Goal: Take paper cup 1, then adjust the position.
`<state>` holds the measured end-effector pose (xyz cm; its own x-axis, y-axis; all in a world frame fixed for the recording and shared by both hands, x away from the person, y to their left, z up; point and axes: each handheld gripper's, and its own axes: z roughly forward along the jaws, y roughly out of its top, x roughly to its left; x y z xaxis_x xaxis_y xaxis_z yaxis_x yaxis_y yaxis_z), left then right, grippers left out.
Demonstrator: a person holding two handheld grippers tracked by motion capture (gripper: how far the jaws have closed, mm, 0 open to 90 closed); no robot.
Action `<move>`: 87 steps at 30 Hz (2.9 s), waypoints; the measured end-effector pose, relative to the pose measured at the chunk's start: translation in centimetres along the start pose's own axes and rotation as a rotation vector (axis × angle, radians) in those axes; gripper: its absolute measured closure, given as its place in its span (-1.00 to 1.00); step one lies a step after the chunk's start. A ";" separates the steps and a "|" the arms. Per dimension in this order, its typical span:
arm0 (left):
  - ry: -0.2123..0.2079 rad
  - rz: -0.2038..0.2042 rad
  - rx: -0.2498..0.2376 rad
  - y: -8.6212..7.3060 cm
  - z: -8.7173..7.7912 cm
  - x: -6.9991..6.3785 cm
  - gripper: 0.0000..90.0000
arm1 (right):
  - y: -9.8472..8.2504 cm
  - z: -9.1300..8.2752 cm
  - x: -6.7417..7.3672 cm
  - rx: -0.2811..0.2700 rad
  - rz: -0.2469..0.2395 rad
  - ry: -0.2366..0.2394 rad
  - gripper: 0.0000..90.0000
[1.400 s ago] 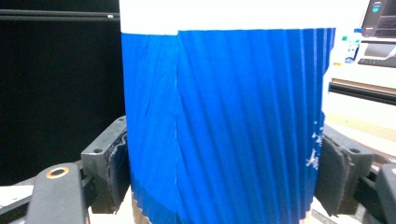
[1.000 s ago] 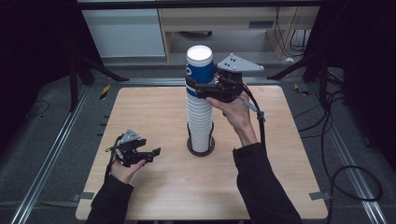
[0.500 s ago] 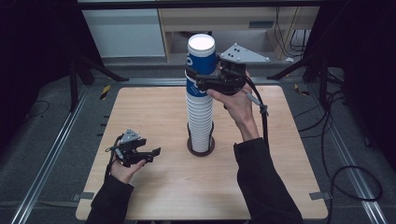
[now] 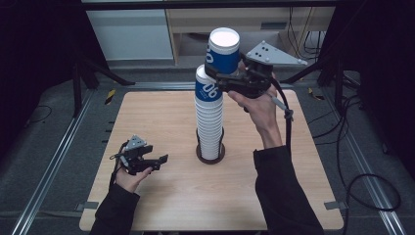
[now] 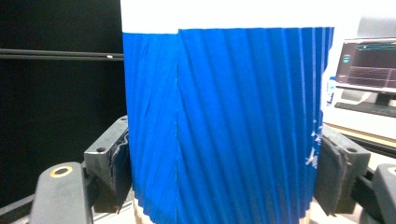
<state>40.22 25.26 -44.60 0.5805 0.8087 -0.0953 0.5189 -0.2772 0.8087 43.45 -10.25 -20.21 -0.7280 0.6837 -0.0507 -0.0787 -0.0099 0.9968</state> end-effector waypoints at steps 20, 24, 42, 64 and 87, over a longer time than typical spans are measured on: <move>-0.011 0.012 -0.002 0.1 0.1 -0.4 -0.51 | -5.0 -7.8 -3.1 0.088 0.002 -0.106 -0.53; -0.016 0.015 -0.003 0.1 0.0 -0.5 -0.50 | -6.6 -9.1 -3.5 0.105 0.019 -0.114 -0.53; -0.058 0.043 -0.030 0.9 -0.9 -1.5 -0.51 | -14.1 -12.4 -3.2 0.254 0.022 -0.065 -0.54; -0.160 0.120 -0.060 2.2 -2.0 -4.3 -0.51 | -18.8 -10.7 0.5 0.391 -0.014 0.177 -0.54; -0.326 0.216 -0.047 2.7 -1.6 -7.6 -0.54 | -22.5 -7.0 4.4 0.521 -0.069 0.413 -0.54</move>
<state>36.16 19.18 -40.75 0.8459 0.5251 -0.0928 0.3376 -0.3928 0.8554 37.21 -12.14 -43.30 -0.9423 0.3333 -0.0312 0.1293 0.4485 0.8844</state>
